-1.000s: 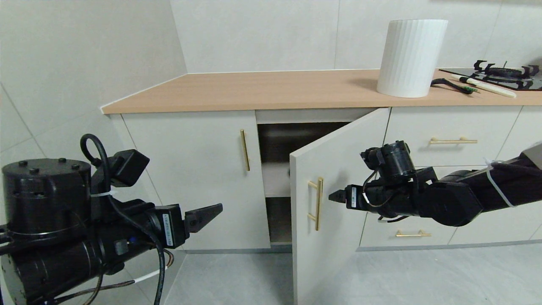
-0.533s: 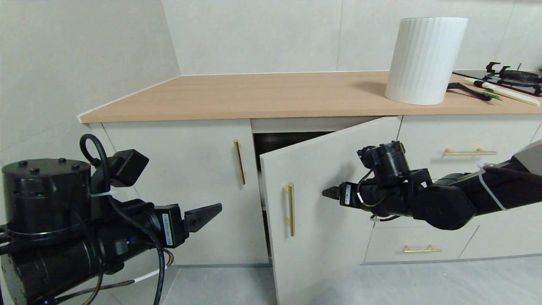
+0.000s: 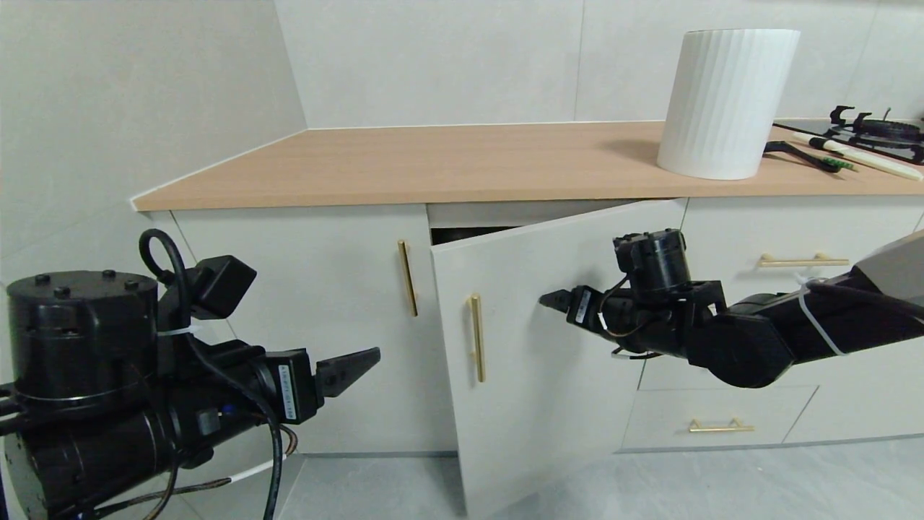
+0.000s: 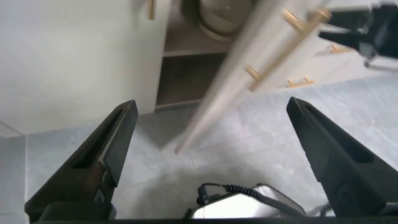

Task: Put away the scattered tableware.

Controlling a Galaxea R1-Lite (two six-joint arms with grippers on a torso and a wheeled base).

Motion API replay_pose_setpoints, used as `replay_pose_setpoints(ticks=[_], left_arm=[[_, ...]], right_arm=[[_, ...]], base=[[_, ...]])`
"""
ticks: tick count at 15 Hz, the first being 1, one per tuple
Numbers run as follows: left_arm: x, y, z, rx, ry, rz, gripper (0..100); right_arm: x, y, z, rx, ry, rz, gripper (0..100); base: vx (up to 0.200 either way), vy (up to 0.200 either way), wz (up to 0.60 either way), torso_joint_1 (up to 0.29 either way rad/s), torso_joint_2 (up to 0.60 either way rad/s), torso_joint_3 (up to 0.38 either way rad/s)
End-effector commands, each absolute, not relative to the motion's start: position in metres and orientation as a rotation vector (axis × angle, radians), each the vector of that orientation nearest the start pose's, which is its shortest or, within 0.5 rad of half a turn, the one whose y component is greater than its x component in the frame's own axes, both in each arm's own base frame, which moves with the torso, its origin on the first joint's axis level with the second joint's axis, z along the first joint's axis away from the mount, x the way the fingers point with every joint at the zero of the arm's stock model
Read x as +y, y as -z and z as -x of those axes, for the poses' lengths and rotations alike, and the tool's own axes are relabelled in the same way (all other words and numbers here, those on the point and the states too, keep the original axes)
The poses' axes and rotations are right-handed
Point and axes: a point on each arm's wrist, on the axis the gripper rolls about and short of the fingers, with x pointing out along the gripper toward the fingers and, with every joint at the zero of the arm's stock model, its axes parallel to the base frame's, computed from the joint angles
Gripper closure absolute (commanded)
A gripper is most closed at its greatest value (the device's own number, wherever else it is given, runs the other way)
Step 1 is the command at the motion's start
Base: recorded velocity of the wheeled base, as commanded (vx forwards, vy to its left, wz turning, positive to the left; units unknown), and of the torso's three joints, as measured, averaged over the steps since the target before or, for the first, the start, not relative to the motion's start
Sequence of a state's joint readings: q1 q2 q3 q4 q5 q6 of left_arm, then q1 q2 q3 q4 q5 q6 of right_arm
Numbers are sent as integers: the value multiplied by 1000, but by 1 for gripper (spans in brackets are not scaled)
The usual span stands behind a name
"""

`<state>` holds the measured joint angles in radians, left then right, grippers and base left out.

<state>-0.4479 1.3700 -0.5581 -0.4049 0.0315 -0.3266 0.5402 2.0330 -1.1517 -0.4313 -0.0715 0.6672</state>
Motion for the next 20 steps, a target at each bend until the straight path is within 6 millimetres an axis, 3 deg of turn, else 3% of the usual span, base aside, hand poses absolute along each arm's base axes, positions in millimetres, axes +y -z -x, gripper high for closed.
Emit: replay_pose_setpoints(ticks=[1, 7, 12, 20], left_arm=[[-90, -178, -189, 465, 341, 221, 0], [-91, -176, -190, 472, 339, 219, 0], [-91, -176, -190, 472, 339, 219, 0], [-92, -174, -192, 482, 335, 217, 0]], right_arm=[[209, -138, -350, 545, -272, -552, 0], [221, -129, -386, 438, -98, -640, 0], [212, -119, -407, 389, 4, -661, 0], [211, -121, -411, 370, 21, -662, 0]], base=[[0, 0, 0, 0, 0, 0], [0, 0, 0, 0, 0, 0], [0, 0, 0, 0, 0, 0], [0, 0, 0, 0, 0, 0]])
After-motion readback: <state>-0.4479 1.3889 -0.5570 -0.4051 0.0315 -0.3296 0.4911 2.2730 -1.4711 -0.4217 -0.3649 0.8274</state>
